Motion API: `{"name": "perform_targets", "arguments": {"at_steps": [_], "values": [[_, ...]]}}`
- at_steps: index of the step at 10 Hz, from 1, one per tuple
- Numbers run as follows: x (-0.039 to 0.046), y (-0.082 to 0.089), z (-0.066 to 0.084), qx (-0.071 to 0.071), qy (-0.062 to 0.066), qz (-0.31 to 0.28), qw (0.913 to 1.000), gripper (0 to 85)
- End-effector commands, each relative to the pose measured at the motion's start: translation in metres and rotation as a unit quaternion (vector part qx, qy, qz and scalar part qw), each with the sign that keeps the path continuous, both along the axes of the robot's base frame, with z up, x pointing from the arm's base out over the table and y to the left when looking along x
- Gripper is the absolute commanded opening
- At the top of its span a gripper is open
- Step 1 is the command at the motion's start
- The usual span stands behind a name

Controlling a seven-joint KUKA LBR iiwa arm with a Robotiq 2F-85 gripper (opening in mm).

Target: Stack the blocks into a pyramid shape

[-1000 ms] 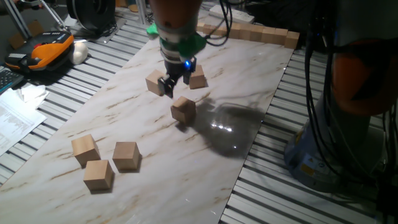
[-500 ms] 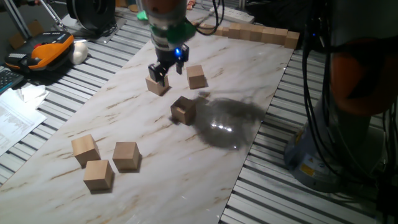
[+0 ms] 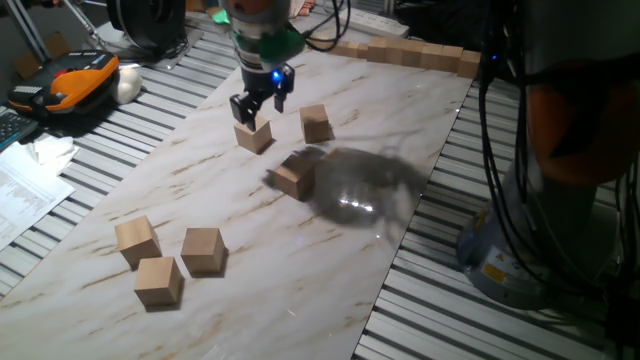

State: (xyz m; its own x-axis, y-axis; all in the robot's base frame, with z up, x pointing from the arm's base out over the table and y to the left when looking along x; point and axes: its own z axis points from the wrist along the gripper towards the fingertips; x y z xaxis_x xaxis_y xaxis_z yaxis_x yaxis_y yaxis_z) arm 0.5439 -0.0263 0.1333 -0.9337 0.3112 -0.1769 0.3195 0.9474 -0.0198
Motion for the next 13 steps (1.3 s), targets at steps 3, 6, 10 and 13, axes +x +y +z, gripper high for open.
{"name": "perform_targets", "arguments": {"at_steps": [3, 6, 10, 13], "values": [[0.0171, -0.004, -0.006, 0.002, -0.003, 0.001, 1.0000, 68.0], [0.0189, -0.002, -0.005, 0.004, -0.001, 0.001, 1.0000, 68.0], [0.0189, -0.002, -0.005, 0.011, 0.008, -0.030, 0.9995, 68.0], [0.0189, -0.002, -0.005, 0.008, -0.020, -0.024, 0.9995, 68.0]]}}
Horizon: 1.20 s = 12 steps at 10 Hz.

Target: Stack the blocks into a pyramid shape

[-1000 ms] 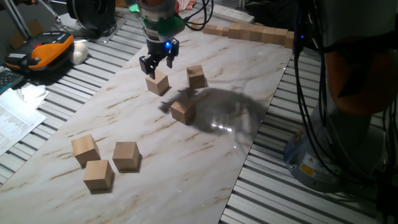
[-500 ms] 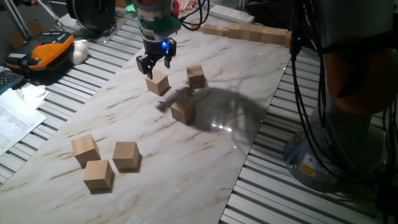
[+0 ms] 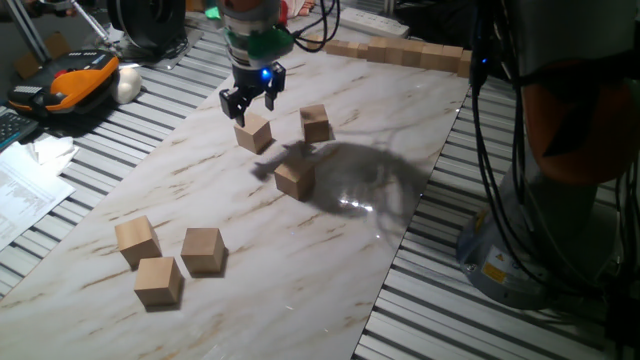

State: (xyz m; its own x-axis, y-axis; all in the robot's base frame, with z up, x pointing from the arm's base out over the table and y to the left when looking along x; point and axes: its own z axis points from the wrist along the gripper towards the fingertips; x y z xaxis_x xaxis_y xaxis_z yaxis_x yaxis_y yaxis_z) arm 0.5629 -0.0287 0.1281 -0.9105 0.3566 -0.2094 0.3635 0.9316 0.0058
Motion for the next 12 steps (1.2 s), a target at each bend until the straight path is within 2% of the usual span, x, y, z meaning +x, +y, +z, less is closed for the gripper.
{"name": "perform_targets", "arguments": {"at_steps": [1, 2, 3, 5, 6, 7, 8, 12], "values": [[0.0107, -0.005, -0.002, -0.006, 0.002, 0.004, 1.0000, 68.0], [0.0244, -0.014, -0.003, -0.006, 0.003, 0.007, 1.0000, 68.0], [0.0343, -0.021, -0.005, -0.004, 0.004, 0.009, 0.9999, 68.0], [0.0510, -0.028, -0.009, 0.010, 0.011, 0.012, 0.9998, 68.0], [0.0568, -0.026, -0.014, 0.008, 0.010, 0.007, 0.9999, 68.0], [0.0606, -0.025, -0.017, 0.009, 0.011, 0.011, 0.9998, 68.0], [0.0632, -0.025, -0.020, 0.015, 0.013, 0.017, 0.9997, 68.0], [0.0670, -0.026, -0.038, 0.005, 0.008, 0.022, 0.9997, 68.0]]}}
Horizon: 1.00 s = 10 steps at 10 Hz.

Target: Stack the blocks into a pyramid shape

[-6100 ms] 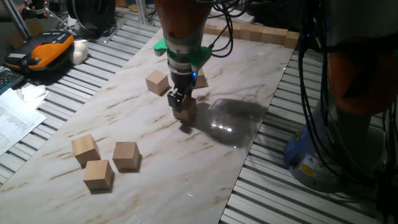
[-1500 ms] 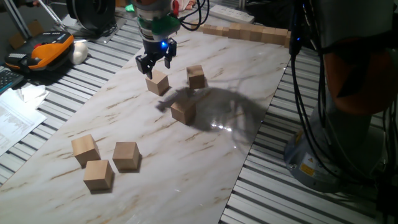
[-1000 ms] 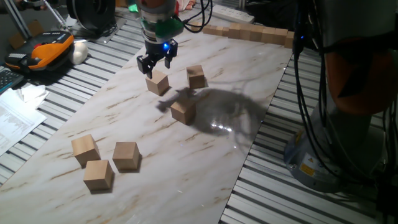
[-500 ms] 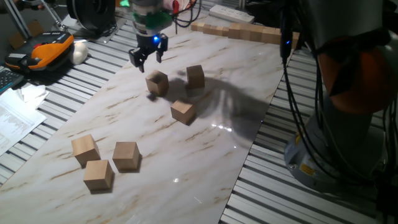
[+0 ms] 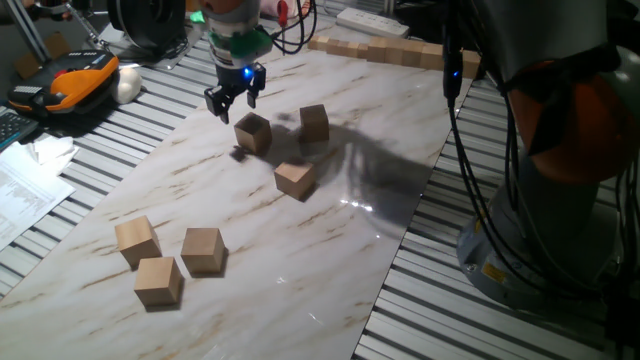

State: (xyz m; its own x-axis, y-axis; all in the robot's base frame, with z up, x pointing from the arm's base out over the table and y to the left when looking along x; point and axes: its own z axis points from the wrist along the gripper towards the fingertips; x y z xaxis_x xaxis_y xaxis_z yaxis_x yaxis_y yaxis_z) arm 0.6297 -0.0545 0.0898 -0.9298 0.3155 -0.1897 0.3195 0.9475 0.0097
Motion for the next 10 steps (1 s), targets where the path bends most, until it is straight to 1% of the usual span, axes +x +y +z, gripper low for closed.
{"name": "perform_targets", "arguments": {"at_steps": [1, 3, 5, 6, 7, 9, 10], "values": [[-0.0003, -0.001, -0.001, 0.004, 0.002, 0.001, 1.0000, 68.0], [-0.0015, 0.000, -0.005, 0.012, 0.008, 0.009, 0.9998, 68.0], [-0.0042, -0.002, -0.009, 0.025, 0.020, 0.033, 0.9989, 68.0], [-0.0046, -0.001, -0.011, 0.017, 0.024, 0.041, 0.9987, 68.0], [-0.0052, -0.002, -0.011, 0.012, 0.029, 0.051, 0.9982, 68.0], [-0.0070, -0.003, -0.015, 0.013, 0.031, 0.067, 0.9972, 68.0], [-0.0087, -0.004, -0.017, 0.014, 0.034, 0.072, 0.9968, 68.0]]}}
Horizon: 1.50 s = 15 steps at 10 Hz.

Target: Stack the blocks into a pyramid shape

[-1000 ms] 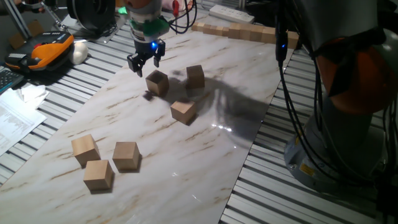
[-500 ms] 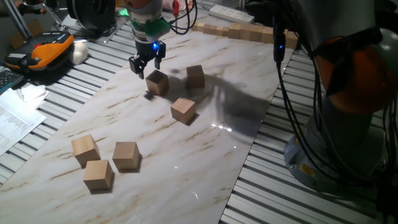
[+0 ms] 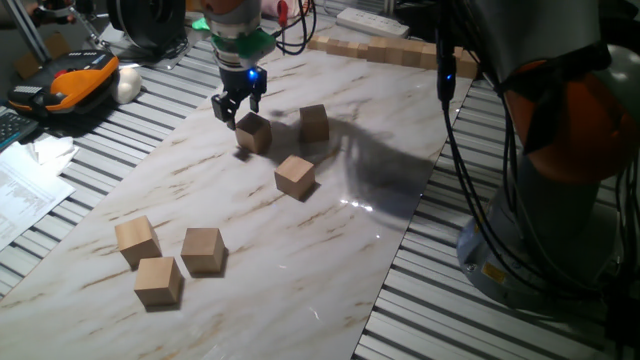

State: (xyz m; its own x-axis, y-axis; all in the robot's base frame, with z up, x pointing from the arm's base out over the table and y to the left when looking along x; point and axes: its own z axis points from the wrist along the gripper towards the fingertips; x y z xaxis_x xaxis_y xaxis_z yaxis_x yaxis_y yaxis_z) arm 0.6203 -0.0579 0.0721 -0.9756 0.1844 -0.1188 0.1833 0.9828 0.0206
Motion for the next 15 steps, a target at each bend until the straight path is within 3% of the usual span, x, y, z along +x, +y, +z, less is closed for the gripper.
{"name": "perform_targets", "arguments": {"at_steps": [1, 3, 4, 5, 7, 10, 12, 15], "values": [[-0.0029, 0.000, -0.003, -0.001, -0.003, -0.001, 1.0000, 68.0], [-0.0119, 0.004, -0.010, 0.001, -0.014, -0.003, 0.9999, 68.0], [-0.0125, 0.004, -0.012, 0.016, -0.010, 0.006, 0.9998, 68.0], [-0.0114, 0.004, -0.012, 0.019, -0.007, 0.012, 0.9997, 34.0], [-0.0078, 0.000, -0.011, 0.028, 0.010, 0.038, 0.9988, 0.0], [-0.0173, 0.014, -0.006, 0.013, 0.012, 0.017, 0.9997, 0.0], [-0.0300, 0.031, 0.002, 0.015, 0.010, 0.004, 0.9998, 0.0], [-0.0515, 0.055, 0.002, 0.020, -0.004, -0.005, 0.9998, 0.0]]}}
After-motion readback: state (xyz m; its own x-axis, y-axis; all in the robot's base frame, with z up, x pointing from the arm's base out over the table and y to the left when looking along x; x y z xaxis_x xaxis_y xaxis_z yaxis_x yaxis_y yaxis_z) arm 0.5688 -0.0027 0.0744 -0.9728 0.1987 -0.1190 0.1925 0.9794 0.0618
